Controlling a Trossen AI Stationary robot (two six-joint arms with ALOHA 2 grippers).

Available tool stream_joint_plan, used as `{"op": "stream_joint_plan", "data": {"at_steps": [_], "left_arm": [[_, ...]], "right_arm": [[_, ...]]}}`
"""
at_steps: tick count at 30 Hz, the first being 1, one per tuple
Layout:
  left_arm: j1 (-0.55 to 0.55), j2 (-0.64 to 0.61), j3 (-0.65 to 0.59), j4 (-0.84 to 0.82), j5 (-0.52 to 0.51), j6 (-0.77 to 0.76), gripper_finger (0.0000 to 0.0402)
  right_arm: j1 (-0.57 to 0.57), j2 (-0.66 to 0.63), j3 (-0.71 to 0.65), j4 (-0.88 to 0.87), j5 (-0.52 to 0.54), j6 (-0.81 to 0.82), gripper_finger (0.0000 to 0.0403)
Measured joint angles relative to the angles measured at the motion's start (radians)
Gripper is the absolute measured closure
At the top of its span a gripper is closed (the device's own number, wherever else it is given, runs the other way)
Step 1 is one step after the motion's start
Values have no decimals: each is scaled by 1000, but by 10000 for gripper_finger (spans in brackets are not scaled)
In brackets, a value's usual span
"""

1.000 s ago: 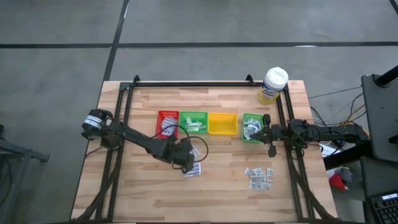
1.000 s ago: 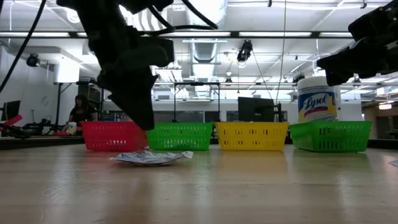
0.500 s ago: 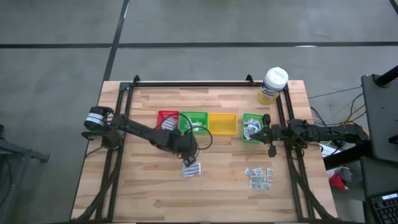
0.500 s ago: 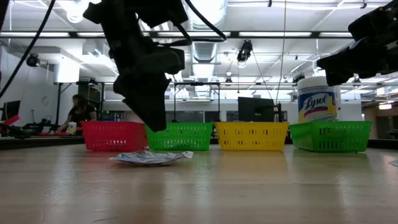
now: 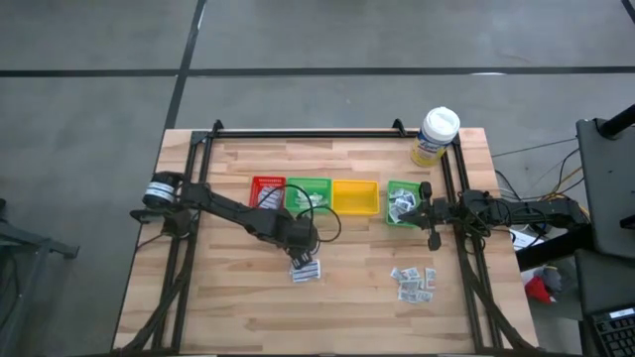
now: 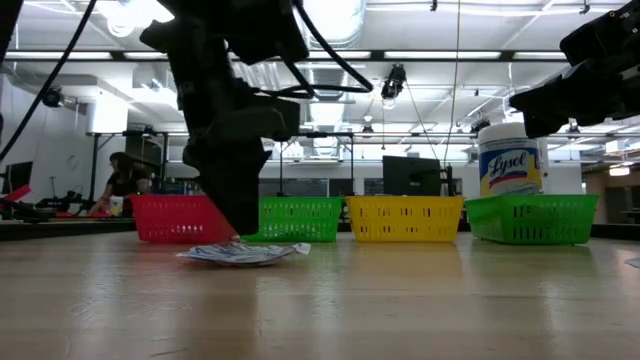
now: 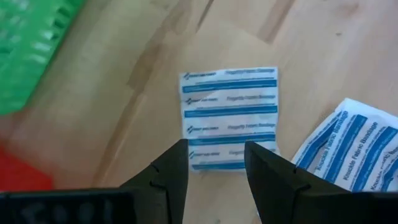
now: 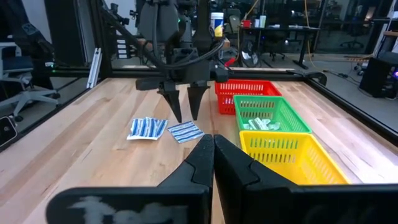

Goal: Pick & Place First Aid Supplies
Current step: Put the blue bandage into the red bin

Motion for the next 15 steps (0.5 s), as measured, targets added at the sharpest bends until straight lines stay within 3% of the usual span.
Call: {"op": "stream_joint_plan", "data": {"at_steps": [15], "left_arm": [[9,37,132,-173,-63,47,252]], "right_arm": [[0,1,0,0,0,1,394]]}}
